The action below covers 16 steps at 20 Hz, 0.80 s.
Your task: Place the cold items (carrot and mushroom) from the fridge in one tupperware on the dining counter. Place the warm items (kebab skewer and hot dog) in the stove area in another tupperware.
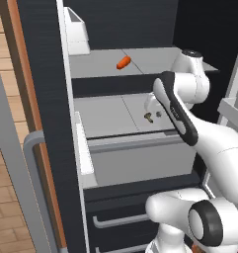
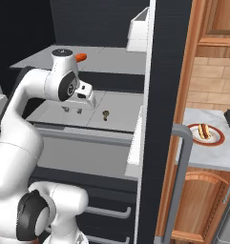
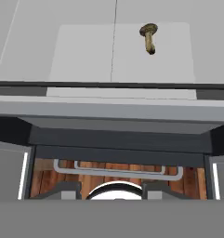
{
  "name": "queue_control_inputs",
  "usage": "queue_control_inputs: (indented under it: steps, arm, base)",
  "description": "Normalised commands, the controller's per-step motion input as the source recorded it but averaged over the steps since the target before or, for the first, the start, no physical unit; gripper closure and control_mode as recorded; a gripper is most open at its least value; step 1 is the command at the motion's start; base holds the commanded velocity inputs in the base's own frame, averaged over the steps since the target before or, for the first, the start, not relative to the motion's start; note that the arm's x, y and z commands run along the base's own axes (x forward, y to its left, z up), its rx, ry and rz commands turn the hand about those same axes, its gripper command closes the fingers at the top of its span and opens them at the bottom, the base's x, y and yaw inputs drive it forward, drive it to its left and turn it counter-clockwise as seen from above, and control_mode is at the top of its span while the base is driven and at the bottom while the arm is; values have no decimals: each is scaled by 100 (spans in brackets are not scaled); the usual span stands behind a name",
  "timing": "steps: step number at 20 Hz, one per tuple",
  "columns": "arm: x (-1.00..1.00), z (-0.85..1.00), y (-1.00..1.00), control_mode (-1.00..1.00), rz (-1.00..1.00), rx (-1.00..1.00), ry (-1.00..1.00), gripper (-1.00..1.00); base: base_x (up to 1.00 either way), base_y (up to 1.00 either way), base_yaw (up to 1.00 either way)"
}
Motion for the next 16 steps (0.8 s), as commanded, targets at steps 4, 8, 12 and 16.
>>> queue_control_inputs:
  steps: [4, 8, 12, 16]
  arm:
    - [-19, 20, 0, -100, 0, -4, -23, -100]
    - [-18, 41, 4, -100, 0, -14, -41, -100]
    - [14, 49, 28, -100, -8, -12, -34, -100]
    - [51, 50, 65, -100, -33, -1, -17, -100]
  base:
    - [0, 0, 0]
    - [0, 0, 0]
    - [0, 0, 0]
    - [0, 0, 0]
